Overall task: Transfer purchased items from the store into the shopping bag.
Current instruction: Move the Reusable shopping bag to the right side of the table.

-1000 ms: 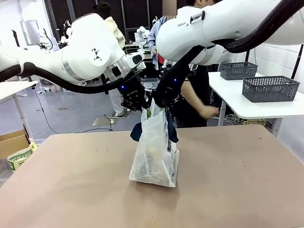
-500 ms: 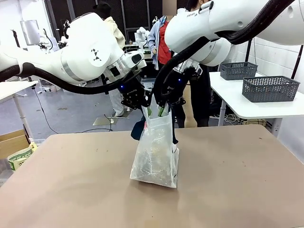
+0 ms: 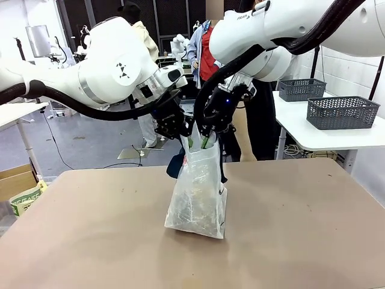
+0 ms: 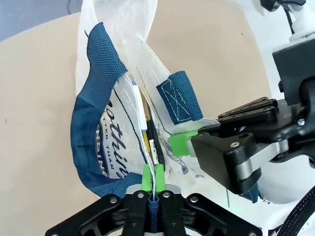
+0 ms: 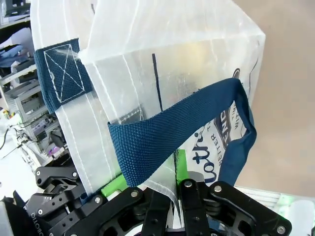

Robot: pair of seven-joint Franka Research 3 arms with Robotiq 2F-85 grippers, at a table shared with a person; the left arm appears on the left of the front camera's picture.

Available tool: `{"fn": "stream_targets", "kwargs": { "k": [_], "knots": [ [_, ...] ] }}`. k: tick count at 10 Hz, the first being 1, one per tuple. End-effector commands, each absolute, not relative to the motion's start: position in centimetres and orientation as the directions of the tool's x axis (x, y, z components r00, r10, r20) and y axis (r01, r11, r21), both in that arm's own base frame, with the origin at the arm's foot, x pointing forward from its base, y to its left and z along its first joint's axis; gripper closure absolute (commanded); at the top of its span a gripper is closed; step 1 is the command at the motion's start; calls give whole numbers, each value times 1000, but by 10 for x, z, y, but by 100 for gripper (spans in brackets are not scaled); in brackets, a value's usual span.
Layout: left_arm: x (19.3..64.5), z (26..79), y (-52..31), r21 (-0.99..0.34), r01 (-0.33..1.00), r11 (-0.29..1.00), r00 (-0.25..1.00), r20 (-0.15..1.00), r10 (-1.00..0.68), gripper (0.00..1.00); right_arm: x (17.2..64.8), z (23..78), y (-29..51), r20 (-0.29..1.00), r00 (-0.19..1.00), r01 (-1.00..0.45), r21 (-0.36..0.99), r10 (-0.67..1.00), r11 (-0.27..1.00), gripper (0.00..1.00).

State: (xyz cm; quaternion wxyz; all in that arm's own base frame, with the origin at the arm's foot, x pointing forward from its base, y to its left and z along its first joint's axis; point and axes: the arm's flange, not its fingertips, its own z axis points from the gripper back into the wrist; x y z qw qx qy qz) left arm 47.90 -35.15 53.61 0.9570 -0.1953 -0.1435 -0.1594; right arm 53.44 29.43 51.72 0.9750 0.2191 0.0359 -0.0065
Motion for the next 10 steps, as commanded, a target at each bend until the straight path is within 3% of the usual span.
{"fn": "stream_targets", "kwargs": {
  "k": [1, 8, 10],
  "knots": [
    [480, 537, -349, -330, 351, 876, 911, 336, -239, 100, 533, 517, 295, -68, 998, 16, 430, 15, 903, 100],
    [476, 533, -360, -330, 433, 839, 881, 350, -317, 100, 543, 515, 310, -101, 988, 147, 440, -114, 886, 100],
    [474, 535, -360, -341, 445, 828, 881, 334, -335, 60, 544, 516, 314, -92, 988, 151, 422, -124, 894, 100]
  ]
}}
